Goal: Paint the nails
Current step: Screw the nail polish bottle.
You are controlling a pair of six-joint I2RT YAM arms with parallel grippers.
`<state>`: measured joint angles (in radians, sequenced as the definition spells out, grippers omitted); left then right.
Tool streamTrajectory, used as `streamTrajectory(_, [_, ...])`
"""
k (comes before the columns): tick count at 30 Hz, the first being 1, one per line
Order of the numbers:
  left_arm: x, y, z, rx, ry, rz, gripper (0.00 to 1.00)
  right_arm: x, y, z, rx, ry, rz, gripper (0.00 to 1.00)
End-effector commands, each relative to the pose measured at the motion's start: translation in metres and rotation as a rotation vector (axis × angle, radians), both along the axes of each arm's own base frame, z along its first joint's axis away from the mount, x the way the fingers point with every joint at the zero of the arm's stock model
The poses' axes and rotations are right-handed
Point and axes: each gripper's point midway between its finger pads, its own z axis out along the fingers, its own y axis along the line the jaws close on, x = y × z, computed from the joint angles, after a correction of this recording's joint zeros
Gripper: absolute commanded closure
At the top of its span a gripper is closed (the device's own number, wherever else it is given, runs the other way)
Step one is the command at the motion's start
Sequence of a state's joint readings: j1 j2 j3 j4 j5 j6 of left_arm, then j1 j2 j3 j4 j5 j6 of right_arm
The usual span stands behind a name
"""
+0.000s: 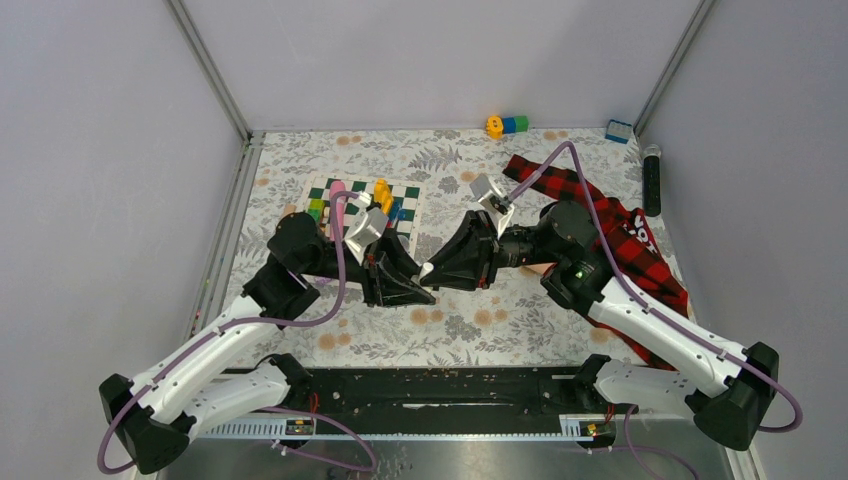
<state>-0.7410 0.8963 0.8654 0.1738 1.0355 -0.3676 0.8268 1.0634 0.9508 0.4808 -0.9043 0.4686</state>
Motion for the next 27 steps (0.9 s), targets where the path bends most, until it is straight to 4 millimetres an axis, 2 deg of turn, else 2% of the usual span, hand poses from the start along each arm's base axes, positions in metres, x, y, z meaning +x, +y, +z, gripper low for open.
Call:
streamTrajectory(1, [0.005,0.003,0.024,-0.086,-0.095,0.055,1.00,-0.014,0.000,0.015,0.018,-0.040,0.035,0.84])
streamTrajectory(5, [0.012,0.004,0.026,-0.096,-0.098,0.115,1.00,-0.011,0.001,0.009,-0.006,-0.044,0.011,1.00])
streamTrajectory(11, [0.033,0.007,0.025,-0.090,-0.097,0.259,1.00,-0.005,0.007,-0.005,-0.072,-0.034,-0.043,1.00])
streamTrajectory(15, [0.051,0.012,0.023,-0.085,-0.091,0.380,1.00,0.005,0.016,-0.023,-0.155,0.023,-0.092,1.00])
streamTrajectory(27, [0.126,0.048,-0.002,-0.005,-0.070,0.859,1.00,0.044,0.067,-0.076,-0.373,0.376,-0.229,1.00])
